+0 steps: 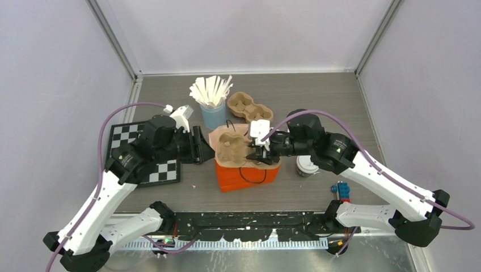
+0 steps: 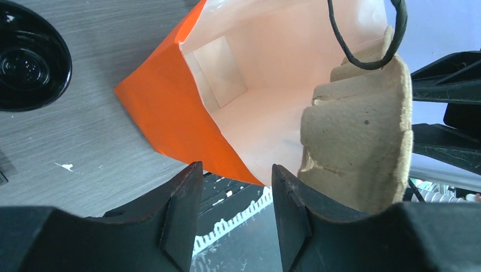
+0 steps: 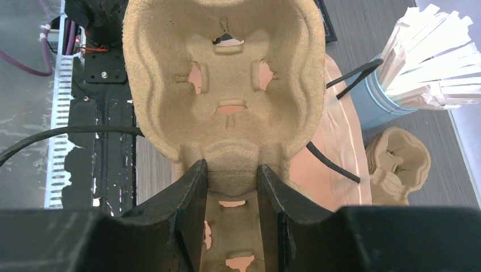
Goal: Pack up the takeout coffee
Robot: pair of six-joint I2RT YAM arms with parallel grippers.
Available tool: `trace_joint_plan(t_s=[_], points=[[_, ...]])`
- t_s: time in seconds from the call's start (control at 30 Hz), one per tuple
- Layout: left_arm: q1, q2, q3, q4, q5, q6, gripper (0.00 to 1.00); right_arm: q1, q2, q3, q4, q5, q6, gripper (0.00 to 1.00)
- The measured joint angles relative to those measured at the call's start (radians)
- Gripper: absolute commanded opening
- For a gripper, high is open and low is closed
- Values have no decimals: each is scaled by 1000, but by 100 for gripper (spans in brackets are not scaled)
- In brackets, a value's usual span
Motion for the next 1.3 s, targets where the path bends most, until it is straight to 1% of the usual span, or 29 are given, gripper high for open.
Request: trace_joint_plan(t_s=[0.2,0.27,0.33,0.47,0.57,0.73,1.0,1.3], points=[[0,16,-13,-1,-19,-42,48,0,41,30,4,21,-26,31],[0,30,-13,0,-27,-43,46,0,51,44,6,29,-35,31],[0,42,-13,2,-33,-43,38,0,60,57,8,34,-45,31],[0,64,-13,4,-36,-42,12,0,67,64,13,41,-59,31],[0,68,-16,8,-36,-35,0,-8,71,66,12,42,-63,31],[0,36,-50,34,-19,6,0,-25,100,81,16,26,-75,31],[0,12,-98,98,74,56,0,-31,130,144,24,-20,-73,31],[0,7,-108,155,140,87,0,-37,130,132,69,-50,-46,31]])
